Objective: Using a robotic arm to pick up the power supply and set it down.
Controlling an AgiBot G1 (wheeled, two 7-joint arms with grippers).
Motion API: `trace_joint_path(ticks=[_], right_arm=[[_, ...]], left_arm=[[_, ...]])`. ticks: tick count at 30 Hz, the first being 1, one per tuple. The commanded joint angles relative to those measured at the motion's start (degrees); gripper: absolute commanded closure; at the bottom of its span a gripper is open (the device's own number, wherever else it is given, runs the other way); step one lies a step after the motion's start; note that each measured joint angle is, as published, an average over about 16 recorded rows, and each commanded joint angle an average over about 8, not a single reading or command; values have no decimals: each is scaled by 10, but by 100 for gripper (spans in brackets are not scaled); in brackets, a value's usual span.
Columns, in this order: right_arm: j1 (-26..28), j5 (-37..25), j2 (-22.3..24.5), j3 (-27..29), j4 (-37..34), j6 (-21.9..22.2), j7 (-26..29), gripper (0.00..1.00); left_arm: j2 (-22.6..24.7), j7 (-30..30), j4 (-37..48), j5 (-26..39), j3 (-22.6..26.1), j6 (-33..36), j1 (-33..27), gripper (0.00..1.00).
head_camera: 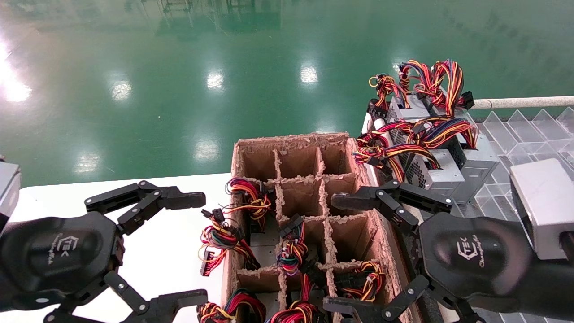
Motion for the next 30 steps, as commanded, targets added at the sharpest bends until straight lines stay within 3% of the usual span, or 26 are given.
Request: trace_joint_path(ticks=[1,9,10,17,18,30], right_arm=[[0,0,0,0,0,0,0,0],[0,0,0,0,0,0,0,0],[0,0,0,0,0,0,0,0],[0,-4,-1,0,-4,6,0,0],[0,-8,-3,-1,-5,10,-1,0],[53,-97,-86,-49,-42,107,33,0]], left_arm=[[0,0,0,0,0,0,0,0],[0,0,0,0,0,0,0,1],[0,0,0,0,0,0,0,7],[0,0,0,0,0,0,0,94],[0,0,0,0,0,0,0,100],[0,0,0,0,0,0,0,100]])
